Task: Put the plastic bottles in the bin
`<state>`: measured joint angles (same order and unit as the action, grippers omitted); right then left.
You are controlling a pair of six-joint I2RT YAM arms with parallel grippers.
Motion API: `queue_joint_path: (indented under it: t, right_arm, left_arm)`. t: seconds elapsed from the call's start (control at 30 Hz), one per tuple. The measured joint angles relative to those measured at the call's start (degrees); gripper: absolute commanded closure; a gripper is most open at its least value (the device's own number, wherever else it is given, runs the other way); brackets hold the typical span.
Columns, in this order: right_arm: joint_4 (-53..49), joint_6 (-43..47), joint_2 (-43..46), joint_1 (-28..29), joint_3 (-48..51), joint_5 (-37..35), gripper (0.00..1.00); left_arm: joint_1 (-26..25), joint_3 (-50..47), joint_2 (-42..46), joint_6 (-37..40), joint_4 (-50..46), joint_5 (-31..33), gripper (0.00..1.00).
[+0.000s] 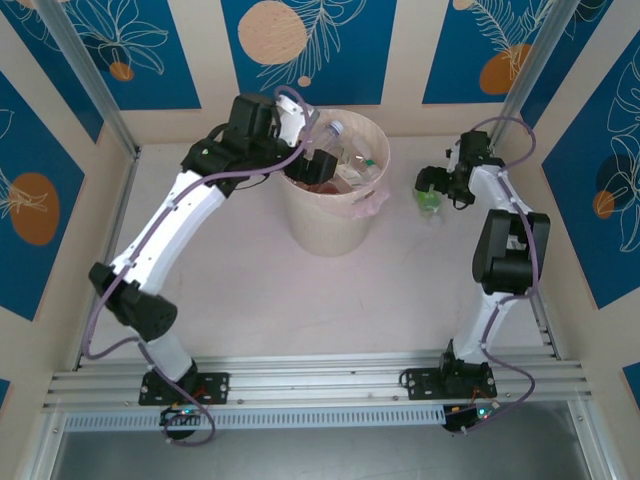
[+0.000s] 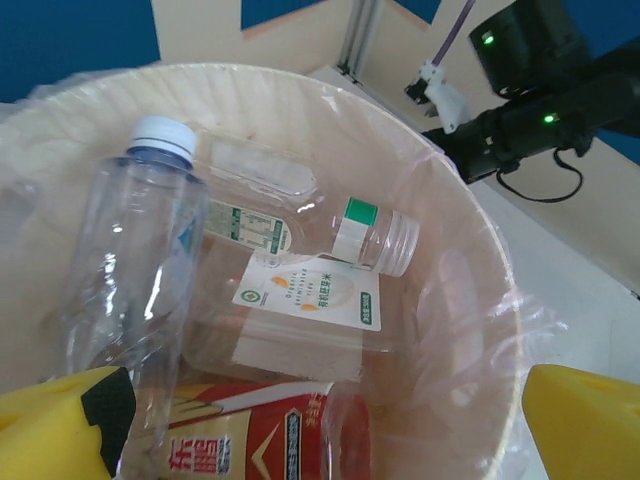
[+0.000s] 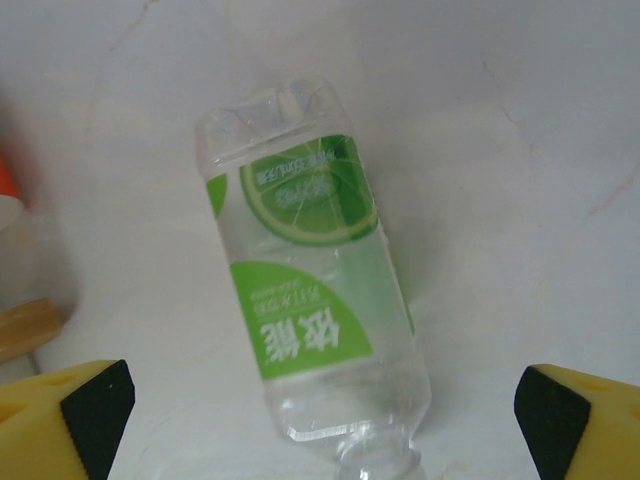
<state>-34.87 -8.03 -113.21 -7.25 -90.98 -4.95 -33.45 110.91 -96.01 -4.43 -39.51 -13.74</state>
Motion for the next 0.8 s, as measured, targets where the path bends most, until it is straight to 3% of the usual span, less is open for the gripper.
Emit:
queue_joint_path:
  t: [0.4, 0.67, 0.8]
  right_arm:
    - [-8.59, 2.93, -15.45, 1.77, -16.52, -1.29, 0.11]
    - [-11.43, 3.17, -20.98, 4.09, -23.37, -4.57, 0.22]
    - [-11.21, 2.89, -21.05, 4.92, -23.10, -6.78, 0.33]
  left_arm:
    - [0.57, -30.99, 20.65, -6.03, 18.95, 11.32, 0.00]
    - [2.19, -41.16, 27.98, -9.94, 22.62, 18.12, 0.00]
    - [2.95, -43.43, 29.07, -11.19, 22.58, 20.06, 0.00]
